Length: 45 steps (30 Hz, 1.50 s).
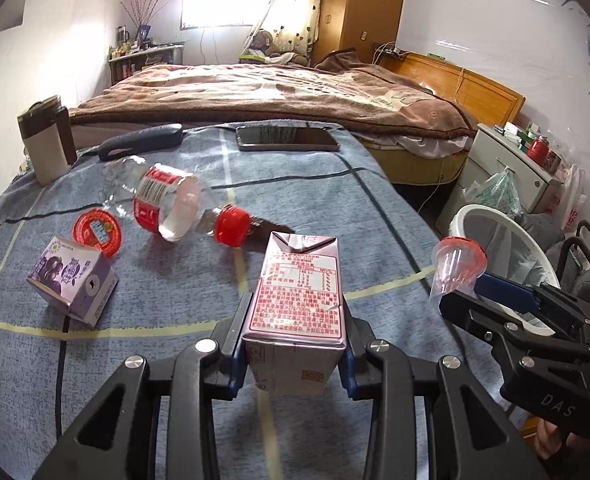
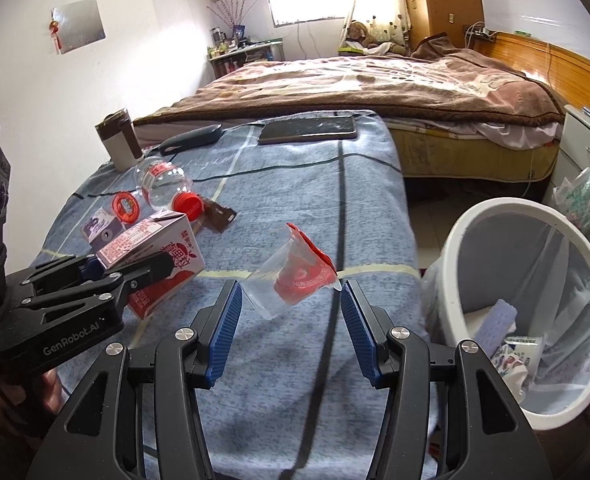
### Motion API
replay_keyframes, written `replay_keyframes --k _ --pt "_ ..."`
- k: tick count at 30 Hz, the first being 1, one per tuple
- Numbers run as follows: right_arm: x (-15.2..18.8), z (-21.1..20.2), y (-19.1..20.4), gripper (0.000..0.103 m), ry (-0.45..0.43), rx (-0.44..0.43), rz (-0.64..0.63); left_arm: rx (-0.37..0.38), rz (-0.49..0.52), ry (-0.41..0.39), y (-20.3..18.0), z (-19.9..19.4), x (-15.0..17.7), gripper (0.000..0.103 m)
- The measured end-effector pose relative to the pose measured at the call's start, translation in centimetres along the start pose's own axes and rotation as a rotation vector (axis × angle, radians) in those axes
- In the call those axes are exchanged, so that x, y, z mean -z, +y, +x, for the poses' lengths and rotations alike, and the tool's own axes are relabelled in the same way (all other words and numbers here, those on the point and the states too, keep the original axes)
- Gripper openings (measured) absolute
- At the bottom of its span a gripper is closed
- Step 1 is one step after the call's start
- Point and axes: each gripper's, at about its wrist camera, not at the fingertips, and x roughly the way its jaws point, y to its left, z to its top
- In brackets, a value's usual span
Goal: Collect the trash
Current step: 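Carry carton and cup over the wastebasket and open both tools to drop them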
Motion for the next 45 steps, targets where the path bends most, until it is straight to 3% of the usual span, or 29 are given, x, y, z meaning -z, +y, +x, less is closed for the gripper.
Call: replay_keyframes --k 22,31,45 --pt "0.8 -5.4 -9.8 0.054 -0.071 0.162 0.139 0.159 0.161 -0.044 -11.4 0.4 -2.6 0.038" --pt "1.2 -5.8 -13.5 0.054 -0.058 0.240 0.195 0.234 0.224 -0.010 -16.3 2.0 -3.1 0.038" --pt "2.4 -5.3 -17.4 0.054 0.002 0.293 0.250 0.270 0.290 0.049 -21.8 4.6 -2.3 0.038"
